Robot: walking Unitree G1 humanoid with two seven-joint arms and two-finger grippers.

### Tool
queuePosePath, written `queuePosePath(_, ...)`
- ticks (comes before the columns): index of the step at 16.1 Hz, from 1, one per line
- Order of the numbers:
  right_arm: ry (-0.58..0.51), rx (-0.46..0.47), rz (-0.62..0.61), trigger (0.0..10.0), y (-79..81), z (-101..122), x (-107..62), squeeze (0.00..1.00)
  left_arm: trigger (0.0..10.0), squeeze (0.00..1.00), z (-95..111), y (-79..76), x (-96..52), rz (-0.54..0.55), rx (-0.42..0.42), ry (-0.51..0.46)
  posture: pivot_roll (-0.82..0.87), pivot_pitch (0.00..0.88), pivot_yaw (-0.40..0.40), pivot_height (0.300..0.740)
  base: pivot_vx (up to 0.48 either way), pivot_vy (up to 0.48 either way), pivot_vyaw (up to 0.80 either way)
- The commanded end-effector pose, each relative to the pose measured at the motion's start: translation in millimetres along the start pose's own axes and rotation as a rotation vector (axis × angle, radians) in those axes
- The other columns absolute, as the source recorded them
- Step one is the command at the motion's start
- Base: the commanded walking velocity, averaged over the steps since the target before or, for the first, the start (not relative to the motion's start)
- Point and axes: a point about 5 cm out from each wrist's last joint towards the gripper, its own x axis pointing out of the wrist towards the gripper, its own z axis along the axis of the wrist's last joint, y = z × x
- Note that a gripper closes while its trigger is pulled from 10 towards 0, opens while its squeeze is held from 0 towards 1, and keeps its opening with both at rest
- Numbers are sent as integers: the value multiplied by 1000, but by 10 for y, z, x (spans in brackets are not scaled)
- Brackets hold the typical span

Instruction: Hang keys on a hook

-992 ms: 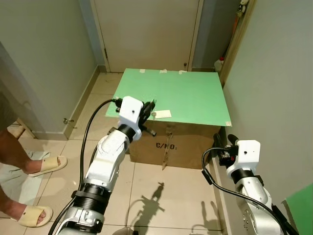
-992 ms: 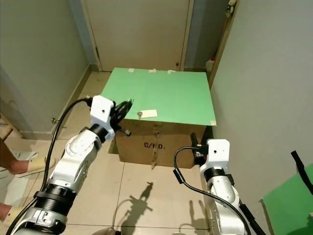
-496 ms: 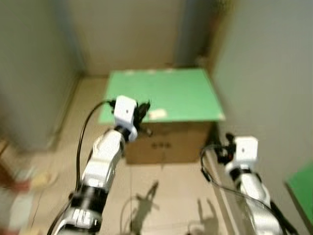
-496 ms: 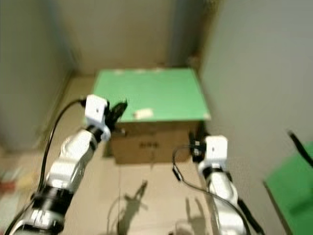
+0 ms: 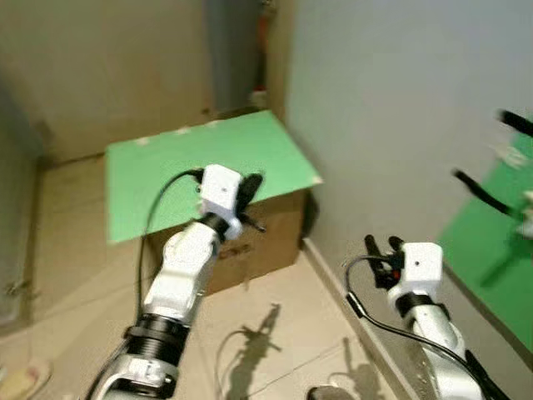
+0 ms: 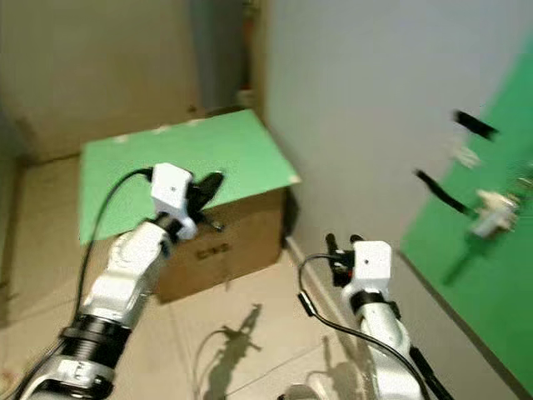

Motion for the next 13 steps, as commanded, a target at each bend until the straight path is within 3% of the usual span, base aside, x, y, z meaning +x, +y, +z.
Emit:
queuePosePath(1,-15,9,-15,10000,-17,34,-10,0,10000,0,-12,9,5,-7,24,12,-208,0,40,736,0,0,-763)
queuePosePath(4,-10,15,-23,10000,-16,15,-42,0,10000,0,-24,0,5,-17,9,19,-221,0,41,736,0,0,-765)
queuePosePath(13,2,15,-34,10000,-55,1,-65,0,10000,0,-41,-77,1,-73,-19,21,-230,0,38,736,0,438,-763)
